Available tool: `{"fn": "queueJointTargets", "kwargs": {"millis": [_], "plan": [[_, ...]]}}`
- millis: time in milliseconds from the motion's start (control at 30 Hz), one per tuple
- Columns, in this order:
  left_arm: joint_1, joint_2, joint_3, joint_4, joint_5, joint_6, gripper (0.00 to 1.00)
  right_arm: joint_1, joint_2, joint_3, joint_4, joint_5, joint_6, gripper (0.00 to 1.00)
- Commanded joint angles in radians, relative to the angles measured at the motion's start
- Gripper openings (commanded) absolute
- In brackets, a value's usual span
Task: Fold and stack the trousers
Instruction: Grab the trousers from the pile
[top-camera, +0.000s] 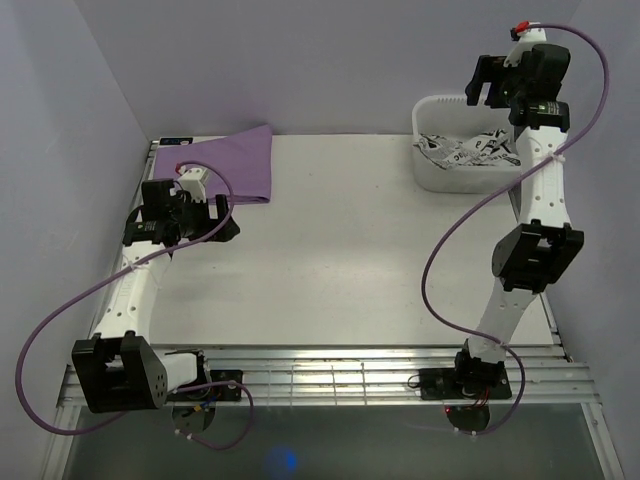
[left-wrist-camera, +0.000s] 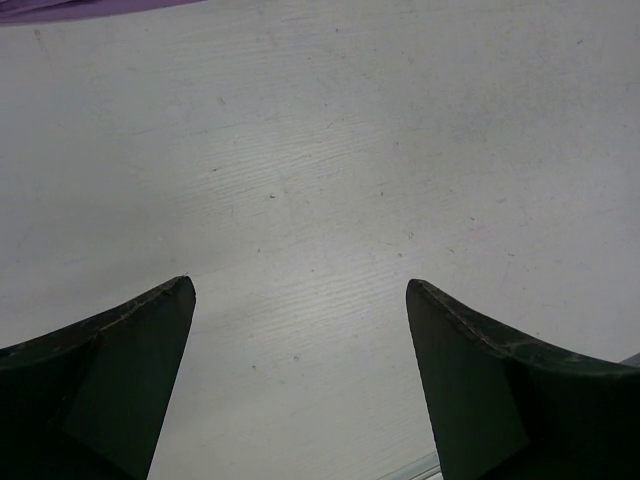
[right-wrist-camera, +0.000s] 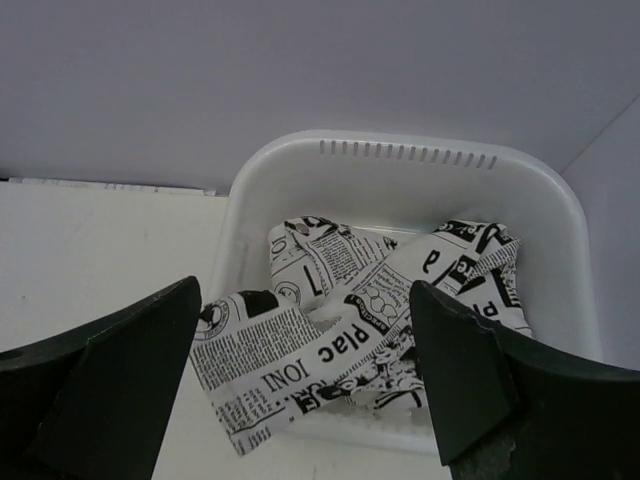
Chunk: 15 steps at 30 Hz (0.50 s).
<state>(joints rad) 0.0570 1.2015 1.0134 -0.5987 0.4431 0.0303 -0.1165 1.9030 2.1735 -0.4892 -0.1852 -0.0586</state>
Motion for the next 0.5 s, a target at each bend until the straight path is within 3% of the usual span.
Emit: {"fn": "queueJointTargets", "kwargs": {"millis": [0, 133, 467], "plan": [[0.001, -0.011, 0.028, -0.001, -0.020, -0.020, 0.98, 0.001, 0.123, 0.127, 0.053, 0.006, 0.095, 0.90], [0.001, -0.025, 0.002, -0.001, -0.052, -0.030, 0.98, 0.001, 0.223, 0.082, 0.097, -0.069, 0.124, 0.91], [0.001, -0.037, -0.052, 0.000, -0.081, -0.075, 0.98, 0.003, 0.324, -0.035, 0.037, -0.080, 0.157, 0.91]]}}
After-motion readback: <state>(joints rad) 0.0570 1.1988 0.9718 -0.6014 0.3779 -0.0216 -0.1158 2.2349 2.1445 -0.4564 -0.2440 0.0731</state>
